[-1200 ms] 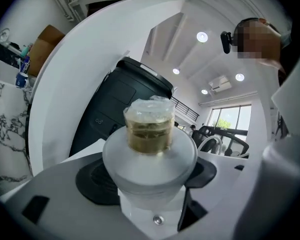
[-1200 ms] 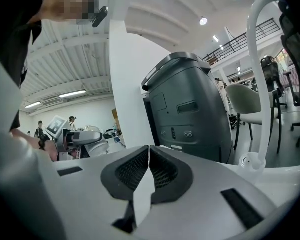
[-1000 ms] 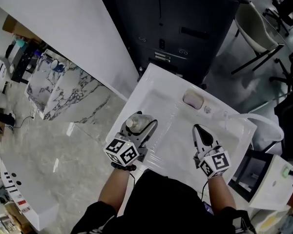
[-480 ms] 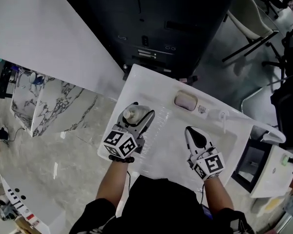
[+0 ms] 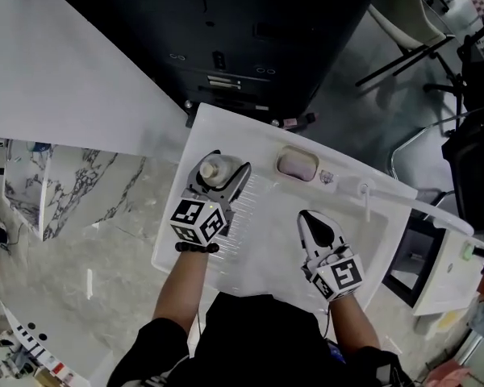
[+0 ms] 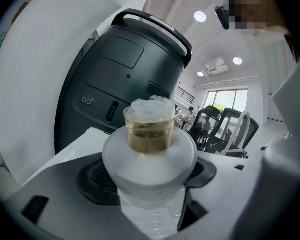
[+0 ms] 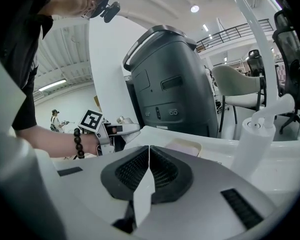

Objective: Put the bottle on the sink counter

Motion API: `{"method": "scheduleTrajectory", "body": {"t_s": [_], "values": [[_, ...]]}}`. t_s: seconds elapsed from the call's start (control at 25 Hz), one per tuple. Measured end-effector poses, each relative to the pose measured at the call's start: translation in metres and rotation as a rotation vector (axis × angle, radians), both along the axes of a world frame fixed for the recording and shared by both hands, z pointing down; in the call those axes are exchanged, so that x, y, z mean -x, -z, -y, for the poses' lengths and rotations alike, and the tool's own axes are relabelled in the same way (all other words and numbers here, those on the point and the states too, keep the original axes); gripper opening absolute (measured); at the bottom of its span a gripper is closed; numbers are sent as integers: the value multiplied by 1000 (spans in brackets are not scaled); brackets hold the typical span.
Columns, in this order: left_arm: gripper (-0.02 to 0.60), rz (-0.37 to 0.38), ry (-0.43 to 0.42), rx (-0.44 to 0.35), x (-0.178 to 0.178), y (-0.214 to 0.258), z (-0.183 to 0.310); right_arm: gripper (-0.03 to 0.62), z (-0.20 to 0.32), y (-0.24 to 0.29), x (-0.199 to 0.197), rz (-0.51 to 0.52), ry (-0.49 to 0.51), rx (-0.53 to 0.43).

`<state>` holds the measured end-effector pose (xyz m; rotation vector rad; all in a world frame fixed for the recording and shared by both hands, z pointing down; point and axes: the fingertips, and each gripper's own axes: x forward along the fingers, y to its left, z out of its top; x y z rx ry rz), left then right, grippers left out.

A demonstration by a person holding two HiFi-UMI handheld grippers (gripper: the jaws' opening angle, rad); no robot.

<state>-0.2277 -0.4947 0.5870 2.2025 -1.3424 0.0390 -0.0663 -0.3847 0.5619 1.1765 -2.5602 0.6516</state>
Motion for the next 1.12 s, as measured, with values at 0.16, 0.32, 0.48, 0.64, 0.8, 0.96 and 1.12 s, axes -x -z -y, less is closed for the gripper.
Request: {"method": "scheduleTrajectory", "body": {"t_s": [0.16,0.32,0.48,0.64,0.8,0.96,1.12], "values": [[353,19,1,-5,-5,-9,19,31,-3,-8,-4,-11,-12,22],[353,32,-5,-14,-14,-14,34,31,-5,-9,-11,0,-43,45],[353,77,-6,3,-18,-22,46,31,-3,-11,-17,20,-79,52],[351,134,-5,11,-18,-30,52,31,-3,-16,-21,10,-87,58],[351,189,-3,21,-20,-38,56,31,0,-15,-18,17,-91,57],[353,278,-11,11,-22,-44,59,31,-2,-21,-13,29,-90,92],[351,352,-18,7,-25,-49,58,31,-3,-25,-10,64,-101,118]]}}
